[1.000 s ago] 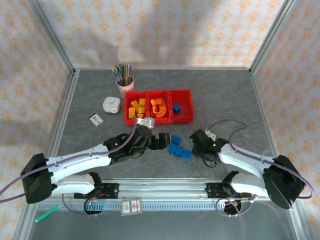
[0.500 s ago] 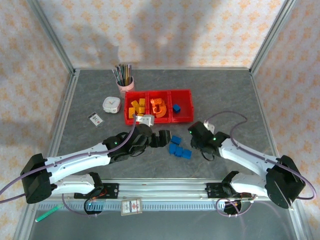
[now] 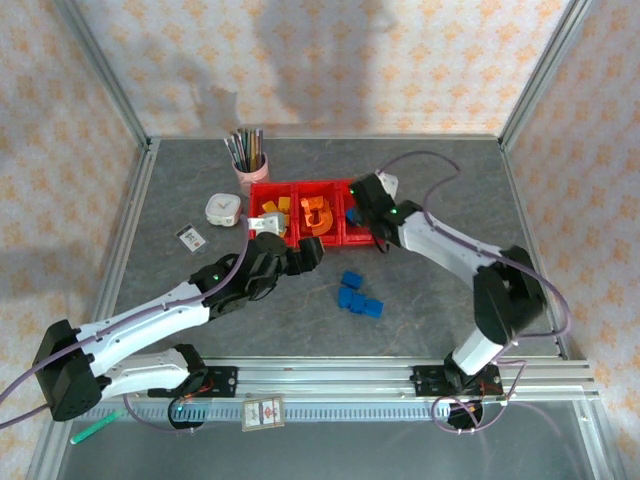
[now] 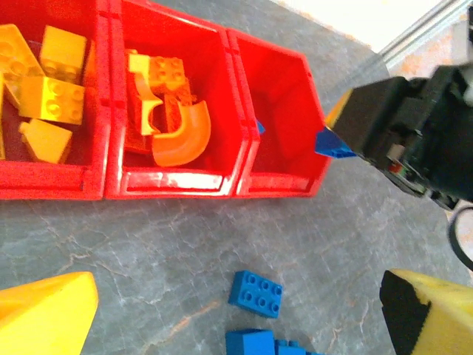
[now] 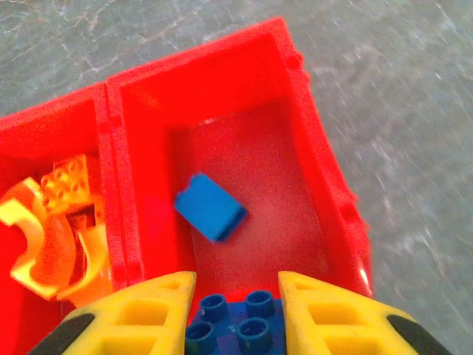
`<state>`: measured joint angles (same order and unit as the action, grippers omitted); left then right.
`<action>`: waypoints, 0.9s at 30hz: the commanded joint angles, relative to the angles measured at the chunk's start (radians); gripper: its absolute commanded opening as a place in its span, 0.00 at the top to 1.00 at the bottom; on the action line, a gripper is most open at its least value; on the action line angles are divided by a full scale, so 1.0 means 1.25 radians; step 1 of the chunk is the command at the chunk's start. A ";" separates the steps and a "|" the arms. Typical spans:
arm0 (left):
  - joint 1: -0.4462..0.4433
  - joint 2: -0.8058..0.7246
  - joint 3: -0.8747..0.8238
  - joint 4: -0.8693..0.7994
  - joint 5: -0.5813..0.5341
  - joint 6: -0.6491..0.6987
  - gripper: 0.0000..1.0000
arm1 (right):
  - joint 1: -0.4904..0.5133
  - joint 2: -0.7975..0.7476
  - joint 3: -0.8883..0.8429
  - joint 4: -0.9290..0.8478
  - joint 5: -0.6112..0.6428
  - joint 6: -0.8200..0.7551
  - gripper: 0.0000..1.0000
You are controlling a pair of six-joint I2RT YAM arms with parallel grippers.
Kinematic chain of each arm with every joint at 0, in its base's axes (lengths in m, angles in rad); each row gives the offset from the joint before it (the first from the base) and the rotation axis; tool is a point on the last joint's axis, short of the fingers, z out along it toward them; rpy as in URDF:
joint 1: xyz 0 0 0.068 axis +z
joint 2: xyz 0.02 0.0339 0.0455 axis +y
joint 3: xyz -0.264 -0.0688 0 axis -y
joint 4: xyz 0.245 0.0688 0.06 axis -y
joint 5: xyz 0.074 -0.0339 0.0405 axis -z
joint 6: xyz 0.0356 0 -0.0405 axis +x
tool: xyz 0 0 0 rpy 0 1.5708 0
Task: Sort the legos into containers by color
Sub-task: Place the lego in the container.
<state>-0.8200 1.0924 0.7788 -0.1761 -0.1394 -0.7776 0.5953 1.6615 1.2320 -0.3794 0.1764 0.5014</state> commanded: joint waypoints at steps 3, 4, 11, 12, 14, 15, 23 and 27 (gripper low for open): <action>0.029 -0.006 -0.002 0.014 -0.004 -0.001 0.01 | -0.040 0.139 0.129 0.024 0.005 -0.085 0.68; 0.033 -0.002 -0.003 0.015 0.002 -0.001 0.01 | -0.040 0.161 0.151 0.024 0.004 -0.092 0.65; 0.042 0.014 0.014 0.000 0.006 0.011 0.01 | -0.042 0.192 0.214 0.014 -0.024 -0.139 0.48; 0.042 0.014 0.015 0.003 0.010 0.013 0.01 | -0.042 0.176 0.197 0.025 -0.042 -0.143 0.46; 0.042 0.015 0.016 0.006 0.020 0.015 0.01 | -0.041 0.138 0.161 0.043 -0.063 -0.147 0.44; 0.042 0.018 0.019 0.007 0.026 0.014 0.01 | -0.038 0.116 0.142 0.043 -0.066 -0.147 0.44; 0.028 0.020 0.009 0.028 0.072 0.010 0.01 | -0.006 -0.050 -0.016 0.003 -0.055 -0.127 0.39; 0.003 0.019 -0.002 0.039 0.067 -0.004 0.01 | 0.003 -0.131 -0.087 -0.039 -0.052 -0.097 0.36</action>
<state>-0.7959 1.1149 0.7780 -0.1627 -0.0639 -0.7776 0.5941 1.5555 1.1622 -0.3668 0.0933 0.3481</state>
